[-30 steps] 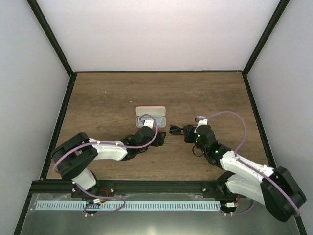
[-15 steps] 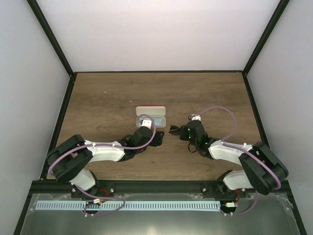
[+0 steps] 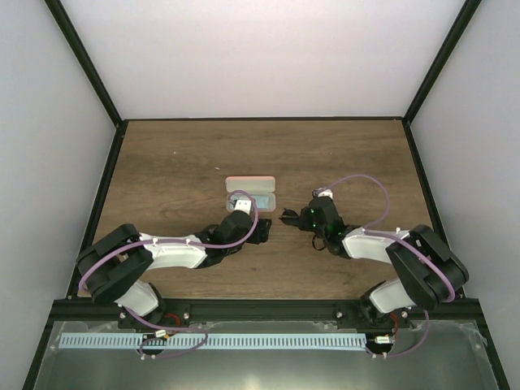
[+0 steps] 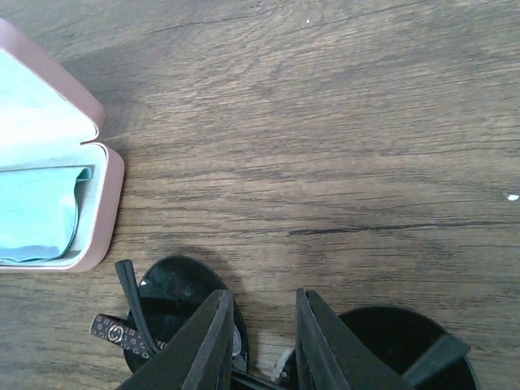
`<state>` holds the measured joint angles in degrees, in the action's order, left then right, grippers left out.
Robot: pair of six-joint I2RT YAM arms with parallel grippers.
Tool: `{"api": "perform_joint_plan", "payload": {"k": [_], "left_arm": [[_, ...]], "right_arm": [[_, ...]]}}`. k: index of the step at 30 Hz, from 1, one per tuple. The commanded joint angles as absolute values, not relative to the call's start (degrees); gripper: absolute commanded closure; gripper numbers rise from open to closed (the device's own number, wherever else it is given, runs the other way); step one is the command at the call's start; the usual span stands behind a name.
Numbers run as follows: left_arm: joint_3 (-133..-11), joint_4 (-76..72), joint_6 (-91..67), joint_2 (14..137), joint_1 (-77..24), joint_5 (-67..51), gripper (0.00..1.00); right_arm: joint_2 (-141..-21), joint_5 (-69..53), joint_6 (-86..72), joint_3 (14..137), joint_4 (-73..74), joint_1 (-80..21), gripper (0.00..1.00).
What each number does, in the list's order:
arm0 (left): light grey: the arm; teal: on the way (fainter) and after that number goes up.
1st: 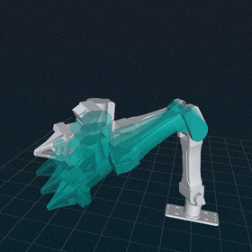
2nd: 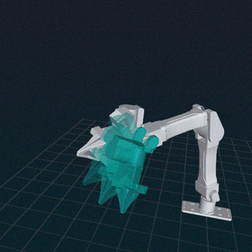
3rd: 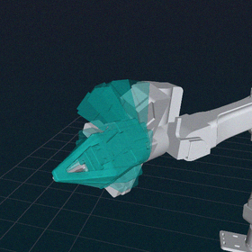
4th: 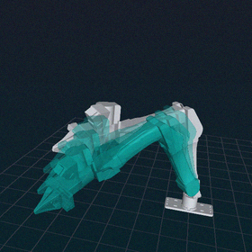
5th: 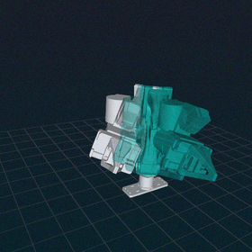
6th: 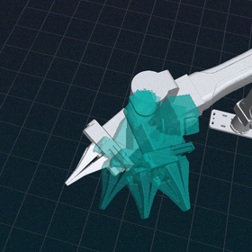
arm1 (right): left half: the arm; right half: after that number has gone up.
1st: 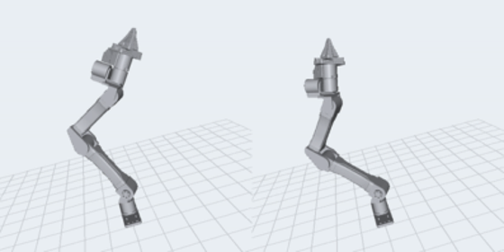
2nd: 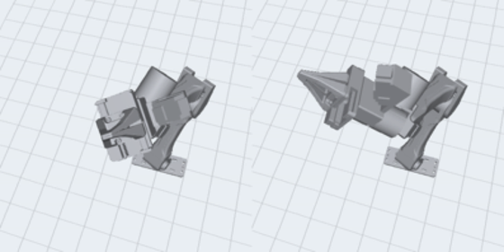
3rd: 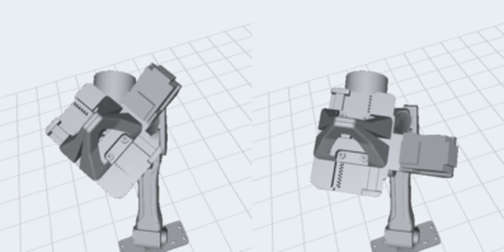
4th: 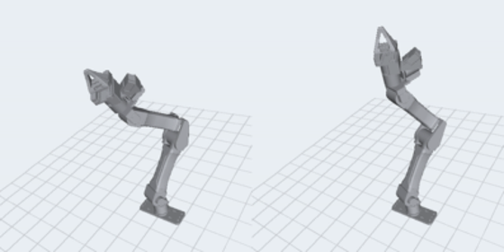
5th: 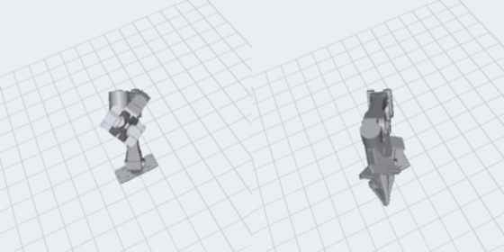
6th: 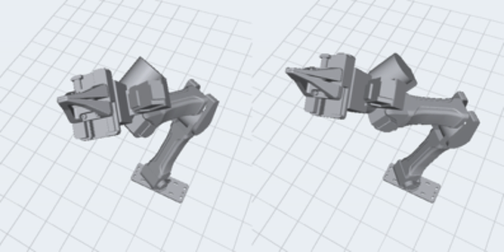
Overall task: Organize the sunglasses
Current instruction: Adjust the sunglasses at the center of the board.
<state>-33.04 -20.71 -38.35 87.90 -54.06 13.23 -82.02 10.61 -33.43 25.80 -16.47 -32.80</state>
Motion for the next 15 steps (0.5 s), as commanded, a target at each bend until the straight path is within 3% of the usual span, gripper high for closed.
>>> {"api": "perform_joint_plan", "payload": {"k": [1, 7, 15], "left_arm": [[-32.52, -21.44, -37.89, 88.43, -54.40, 12.76, 0.24], [-32.76, -21.80, -38.03, 89.28, -54.36, 12.12, 0.24], [-33.04, -20.85, -37.82, 88.96, -54.36, 12.26, 0.24]], "right_arm": [[-80.30, 9.78, -33.22, 25.19, -17.43, -32.50, 0.77], [-74.75, 12.11, -32.78, 24.58, -15.15, -32.43, 0.77], [-77.07, 10.54, -31.96, 24.24, -16.13, -32.46, 0.77]]}}
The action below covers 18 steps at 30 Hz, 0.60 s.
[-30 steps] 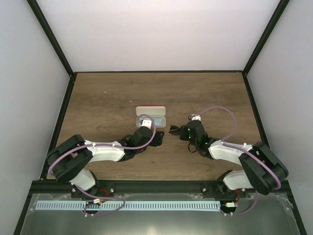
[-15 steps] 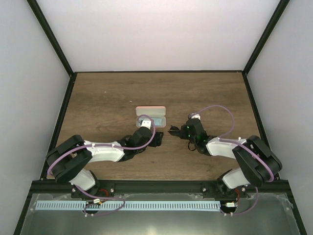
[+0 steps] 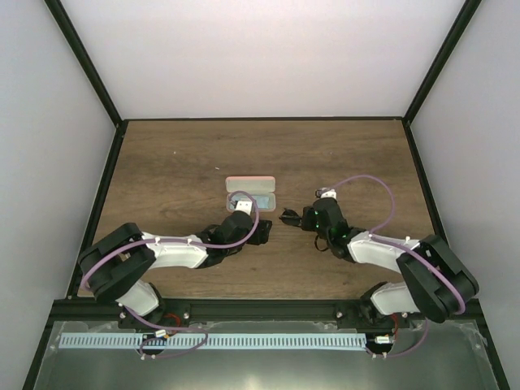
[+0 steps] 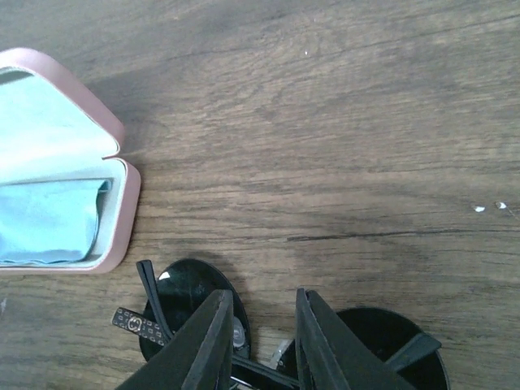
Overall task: Organize the sunglasses
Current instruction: Adjust the sunglasses at the center of the board.
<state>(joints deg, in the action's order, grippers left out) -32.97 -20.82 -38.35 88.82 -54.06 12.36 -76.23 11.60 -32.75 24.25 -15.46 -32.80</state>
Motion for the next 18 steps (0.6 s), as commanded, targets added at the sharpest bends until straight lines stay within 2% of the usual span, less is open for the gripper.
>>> {"api": "perform_joint_plan", "payload": {"k": [1, 18], "left_arm": [[-32.93, -20.68, -37.85, 88.87, -54.34, 12.35, 0.24], [-31.62, -21.61, -38.84, 88.86, -54.38, 12.05, 0.24]], "right_arm": [[-76.78, 9.91, -32.03, 23.45, -16.89, -32.39, 0.77], [-69.43, 4.08, -32.09, 16.71, -15.28, -32.77, 0.73]]}}
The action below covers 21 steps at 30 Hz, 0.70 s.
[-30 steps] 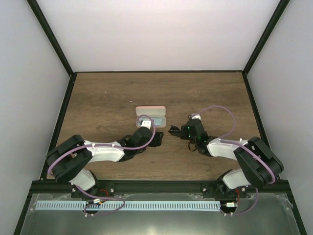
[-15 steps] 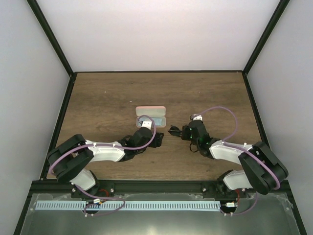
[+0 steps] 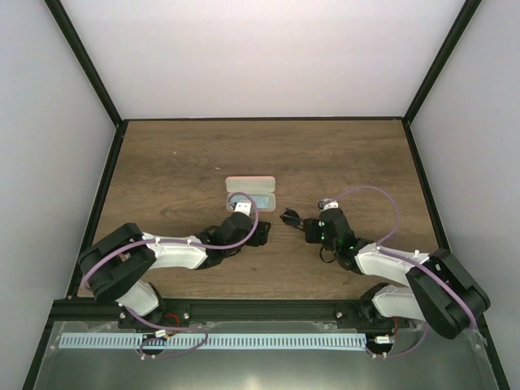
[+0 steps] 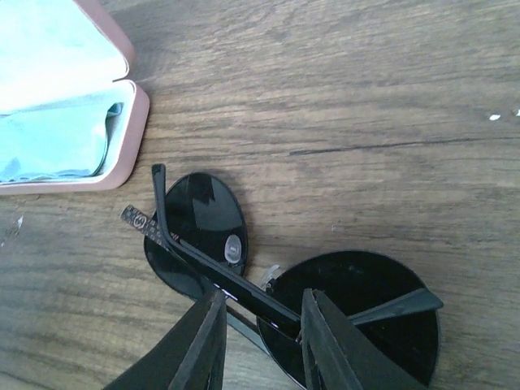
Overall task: Organize the sunglasses
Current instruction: Adjust the sunglasses at the center of the board.
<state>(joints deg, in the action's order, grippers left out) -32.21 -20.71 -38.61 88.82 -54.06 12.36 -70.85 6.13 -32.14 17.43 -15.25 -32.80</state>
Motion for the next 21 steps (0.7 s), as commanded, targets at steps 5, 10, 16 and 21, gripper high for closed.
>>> {"api": "perform_joint_plan", "payload": {"k": [5, 10, 16, 21], "left_arm": [[-31.77, -21.54, -38.80, 88.77, -54.36, 11.76, 0.24], [-31.95, -21.37, -38.47, 88.88, -54.38, 12.02, 0.24], [-32.32, -21.88, -38.37, 90.04, -54.40, 11.44, 0.24], [-32.32, -21.66, -38.31, 89.96, -54.40, 11.96, 0.24]], "right_arm": [[-69.14, 0.33, -31.65, 16.91, -15.15, -33.32, 0.71], [-70.48, -2.48, -31.98, 16.94, -15.36, -36.12, 0.67], [-68.98, 1.85, -32.42, 17.91, -12.73, -38.23, 0.66], [-71.13, 4.53, -30.91, 21.28, -11.01, -38.23, 0.66]]}}
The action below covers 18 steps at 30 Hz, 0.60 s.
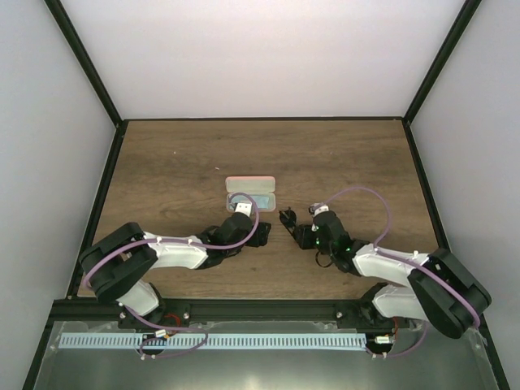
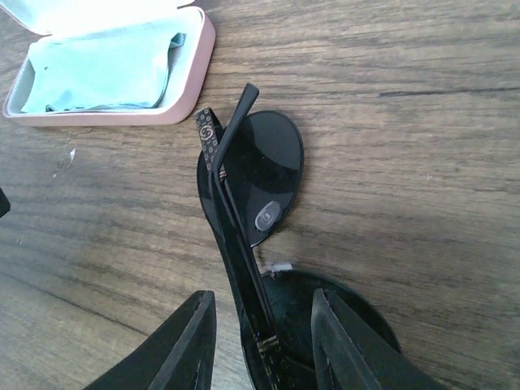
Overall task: Organize the sunglasses
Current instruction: Adjust the sunglasses at the center of the board, then pick up the sunglasses from the center of the board.
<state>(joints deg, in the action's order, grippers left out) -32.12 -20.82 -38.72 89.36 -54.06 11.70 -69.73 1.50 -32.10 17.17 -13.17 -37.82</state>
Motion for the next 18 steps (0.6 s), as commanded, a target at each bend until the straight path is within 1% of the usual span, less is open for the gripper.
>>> {"api": "perform_joint_plan", "payload": {"k": [1, 8, 13, 18], "left_arm": [[-32.30, -21.36, -38.23, 89.66, -54.38, 12.55, 0.24], [-31.59, -17.63, -37.20, 85.67, -54.02, 16.88, 0.24], [-30.05, -18.43, -36.12, 83.23, -52.30, 15.10, 0.24], [-28.95, -18.91, -36.12, 82.97, -50.67, 14.12, 0.24]], "right_arm": [[-72.55, 4.85, -30.52, 22.31, -10.79, -38.23, 0.66], [-79.72, 5.96, -28.09, 27.75, -10.80, -39.13, 0.66], [-83.09, 6.36, -26.77, 30.89, -9.92, -39.58, 0.66], [-84.73, 6.71, -26.57, 32.26, -9.12, -39.77, 0.74]]}}
